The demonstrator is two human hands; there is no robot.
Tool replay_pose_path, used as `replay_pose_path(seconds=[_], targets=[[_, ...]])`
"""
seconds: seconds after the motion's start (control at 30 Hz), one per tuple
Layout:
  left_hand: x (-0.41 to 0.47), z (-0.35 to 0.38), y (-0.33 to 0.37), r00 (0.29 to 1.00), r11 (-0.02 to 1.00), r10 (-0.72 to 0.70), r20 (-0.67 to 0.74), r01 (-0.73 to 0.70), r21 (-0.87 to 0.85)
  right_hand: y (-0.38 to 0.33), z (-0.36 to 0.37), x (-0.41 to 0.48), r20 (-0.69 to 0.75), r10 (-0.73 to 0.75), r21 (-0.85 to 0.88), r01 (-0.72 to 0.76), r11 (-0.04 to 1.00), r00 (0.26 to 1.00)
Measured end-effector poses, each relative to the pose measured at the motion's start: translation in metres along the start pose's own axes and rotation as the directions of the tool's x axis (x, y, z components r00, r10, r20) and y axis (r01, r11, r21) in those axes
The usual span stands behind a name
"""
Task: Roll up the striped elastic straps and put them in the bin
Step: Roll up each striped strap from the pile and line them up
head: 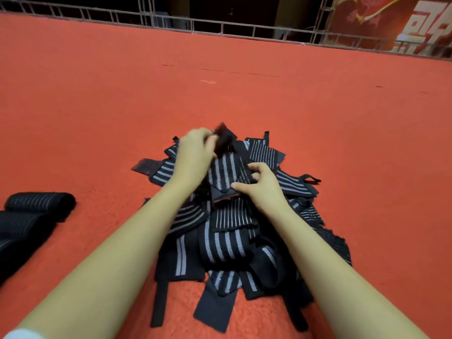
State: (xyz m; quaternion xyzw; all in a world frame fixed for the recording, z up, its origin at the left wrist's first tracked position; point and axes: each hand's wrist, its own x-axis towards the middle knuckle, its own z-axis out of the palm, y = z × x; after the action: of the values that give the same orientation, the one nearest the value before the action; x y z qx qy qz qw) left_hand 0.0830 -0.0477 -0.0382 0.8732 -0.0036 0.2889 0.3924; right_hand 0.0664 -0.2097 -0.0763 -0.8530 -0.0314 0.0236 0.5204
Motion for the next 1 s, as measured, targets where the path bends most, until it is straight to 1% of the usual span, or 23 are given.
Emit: replay_pose_path(seconds=[0.03, 0.07, 0.1, 0.13, 0.2, 0.23, 0.27, 0.3, 0.33, 0.37, 0.43, 0.5, 0.53, 0.57, 0.63, 0.7, 0.73, 0.8, 0.87, 0.9, 0.93, 0.97, 1.0], targets=[[0.009, -0.013, -0.004, 0.988, 0.985, -0.129, -0.079, 0.119, -0.124, 0.001, 0.001, 0.001, 0.014, 0.018, 0.02, -0.018, 1.0, 1.0], [0.019, -0.026, -0.012, 0.959, 0.951, -0.25, -0.132, 0.218, -0.218, 0.003, 0.001, 0.003, 0.022, 0.03, 0.046, -0.031, 0.998, 0.999], [0.026, -0.037, -0.021, 0.929, 0.921, -0.335, -0.157, 0.288, -0.261, 0.007, 0.001, 0.004, 0.033, 0.04, 0.08, -0.042, 0.996, 0.999], [0.031, -0.046, -0.03, 0.911, 0.911, -0.38, -0.162, 0.339, -0.235, 0.01, 0.001, 0.006, 0.042, 0.041, 0.11, -0.045, 0.993, 0.998], [0.029, -0.055, -0.039, 0.921, 0.932, -0.363, -0.14, 0.362, -0.03, 0.003, -0.003, -0.003, 0.062, 0.039, 0.178, -0.049, 0.983, 0.997], [0.021, -0.054, -0.039, 0.947, 0.95, -0.299, -0.116, 0.307, 0.059, 0.001, -0.005, -0.006, 0.072, 0.029, 0.235, -0.046, 0.971, 0.997], [0.01, -0.052, -0.035, 0.976, 0.971, -0.202, -0.081, 0.211, 0.109, 0.001, -0.008, -0.008, 0.083, 0.02, 0.281, -0.042, 0.959, 0.996], [-0.003, -0.049, -0.028, 0.996, 0.989, -0.086, -0.022, 0.089, 0.119, 0.002, -0.012, -0.008, 0.096, 0.015, 0.313, -0.044, 0.949, 0.995], [-0.015, -0.045, -0.023, 0.998, 0.995, 0.023, 0.059, -0.029, 0.098, 0.002, -0.017, -0.01, 0.103, 0.009, 0.336, -0.043, 0.941, 0.995], [-0.029, -0.04, -0.017, 0.98, 0.991, 0.104, 0.17, -0.117, 0.069, 0.002, -0.019, -0.011, 0.107, 0.001, 0.364, -0.041, 0.93, 0.994], [-0.054, -0.031, -0.011, 0.904, 0.974, 0.206, 0.375, -0.226, 0.009, 0.002, -0.02, -0.014, 0.096, 0.0, 0.405, -0.039, 0.913, 0.995], [-0.071, -0.023, -0.01, 0.857, 0.968, 0.201, 0.474, -0.249, 0.041, 0.002, -0.02, -0.015, 0.071, 0.013, 0.404, -0.041, 0.914, 0.997], [-0.075, -0.021, -0.011, 0.859, 0.964, 0.189, 0.475, -0.255, 0.077, 0.0, -0.02, -0.017, 0.062, 0.018, 0.395, -0.042, 0.918, 0.998], [-0.077, -0.019, -0.012, 0.871, 0.955, 0.191, 0.452, -0.272, 0.12, 0.0, -0.019, -0.016, 0.051, 0.019, 0.386, -0.037, 0.922, 0.999], [-0.076, -0.017, -0.013, 0.891, 0.927, 0.255, 0.377, -0.336, 0.168, -0.003, -0.02, -0.017, 0.044, 0.027, 0.365, -0.041, 0.93, 0.999], [-0.071, -0.017, -0.008, 0.902, 0.922, 0.303, 0.308, -0.359, 0.144, -0.006, -0.02, -0.018, 0.045, 0.036, 0.35, -0.049, 0.935, 0.998], [-0.068, -0.02, -0.004, 0.922, 0.942, 0.284, 0.262, -0.319, 0.101, -0.008, -0.021, -0.019, 0.04, 0.041, 0.35, -0.053, 0.935, 0.998], [-0.052, -0.033, -0.001, 0.985, 0.99, 0.136, 0.107, -0.138, 0.016, -0.007, -0.021, -0.02, 0.021, 0.053, 0.321, -0.057, 0.945, 0.998], [-0.024, -0.049, -0.01, 0.997, 1.0, -0.018, -0.075, 0.017, -0.016, -0.005, -0.022, -0.021, 0.009, 0.058, 0.307, -0.058, 0.95, 0.998], [-0.011, -0.056, -0.015, 0.991, 0.996, -0.071, -0.113, 0.076, 0.037, -0.004, -0.023, -0.021, 0.005, 0.06, 0.315, -0.058, 0.947, 0.998], [-0.003, -0.062, -0.019, 0.987, 0.983, -0.112, -0.112, 0.126, 0.132, -0.005, -0.023, -0.022, 0.005, 0.059, 0.321, -0.057, 0.945, 0.998], [0.0, -0.063, -0.02, 0.987, 0.961, -0.137, -0.085, 0.153, 0.229, -0.006, -0.024, -0.023, 0.006, 0.054, 0.333, -0.053, 0.942, 0.999], [-0.002, -0.062, -0.02, 0.992, 0.949, -0.118, -0.052, 0.128, 0.287, -0.01, -0.025, -0.024, 0.0, 0.042, 0.345, -0.039, 0.938, 0.999]])
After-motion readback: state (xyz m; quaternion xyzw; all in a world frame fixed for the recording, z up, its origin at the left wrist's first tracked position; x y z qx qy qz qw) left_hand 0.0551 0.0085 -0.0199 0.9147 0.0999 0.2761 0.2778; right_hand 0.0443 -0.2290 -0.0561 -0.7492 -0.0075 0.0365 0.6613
